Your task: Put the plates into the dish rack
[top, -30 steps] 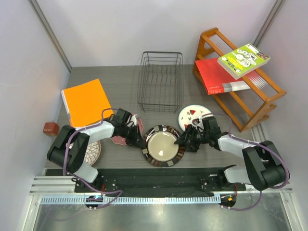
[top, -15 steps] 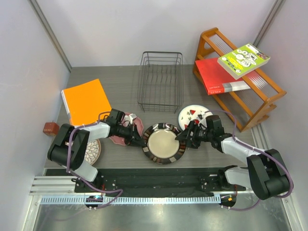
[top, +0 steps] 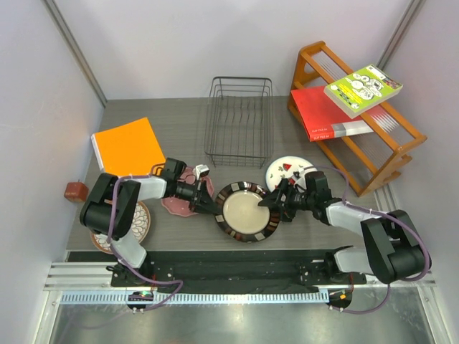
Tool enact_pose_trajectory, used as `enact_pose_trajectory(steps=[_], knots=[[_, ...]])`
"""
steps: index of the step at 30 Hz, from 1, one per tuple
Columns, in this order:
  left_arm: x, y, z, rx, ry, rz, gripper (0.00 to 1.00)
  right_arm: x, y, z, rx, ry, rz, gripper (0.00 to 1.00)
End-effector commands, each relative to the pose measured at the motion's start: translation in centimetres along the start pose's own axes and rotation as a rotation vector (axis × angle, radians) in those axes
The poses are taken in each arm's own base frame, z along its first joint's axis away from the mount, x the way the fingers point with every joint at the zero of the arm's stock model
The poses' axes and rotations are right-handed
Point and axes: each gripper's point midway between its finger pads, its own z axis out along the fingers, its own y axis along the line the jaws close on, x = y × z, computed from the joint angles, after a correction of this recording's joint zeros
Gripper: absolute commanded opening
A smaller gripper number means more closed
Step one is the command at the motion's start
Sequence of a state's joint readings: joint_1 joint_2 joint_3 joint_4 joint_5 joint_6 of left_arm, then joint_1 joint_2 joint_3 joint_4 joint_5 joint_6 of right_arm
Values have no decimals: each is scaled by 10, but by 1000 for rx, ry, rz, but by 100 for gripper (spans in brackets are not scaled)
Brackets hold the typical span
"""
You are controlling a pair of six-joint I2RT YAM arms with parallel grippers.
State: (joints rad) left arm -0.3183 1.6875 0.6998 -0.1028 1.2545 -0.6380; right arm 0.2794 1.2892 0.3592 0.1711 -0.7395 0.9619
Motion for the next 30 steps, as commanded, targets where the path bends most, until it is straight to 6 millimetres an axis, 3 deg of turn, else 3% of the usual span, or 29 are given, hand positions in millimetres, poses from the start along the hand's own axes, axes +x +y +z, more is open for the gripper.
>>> enact_pose_trajectory(steps=[1,5,7,8,9,10,11,14,15,17,21,22,23,25,26,28,29,30], knots=[[11,-40,-7,189,126,79,0,-3,6,4,-41,0,44,75],[16,-28,-5,166,155,-13,0,-5,6,9,-61,4,54,74],[11,-27,-4,166,159,90,0,-7,13,11,-86,10,47,69],[22,-26,-6,155,204,-80,0,-10,16,11,-98,5,36,67],[23,-21,-7,194,197,145,0,-11,19,12,-107,5,26,66],[12,-33,-7,217,198,204,0,-11,21,11,-117,10,7,60],[27,-49,-15,216,231,74,0,-9,22,11,-119,14,-8,56],[17,-42,-15,230,217,94,1,-6,23,7,-113,23,-52,48],[16,-42,-15,233,213,93,1,-6,24,6,-114,22,-67,32],[18,-43,-15,236,211,110,3,-6,24,3,-96,18,-98,15],[21,-46,-17,238,206,148,12,-6,25,1,-75,34,-137,1],[22,-49,-19,239,203,170,17,-4,22,0,-57,48,-127,1],[24,-50,-20,237,205,182,33,-7,30,-2,-72,59,-151,2],[25,-58,-25,239,185,227,43,-6,29,-6,-51,91,-187,2],[26,-62,-28,237,179,248,59,-13,42,-10,-54,89,-230,1],[25,-69,-34,234,162,286,75,-12,45,-17,-24,113,-292,1],[27,-75,-37,232,155,314,99,-21,64,-21,-38,100,-338,1],[26,-77,-40,226,150,331,99,-24,68,-24,-28,99,-392,1]])
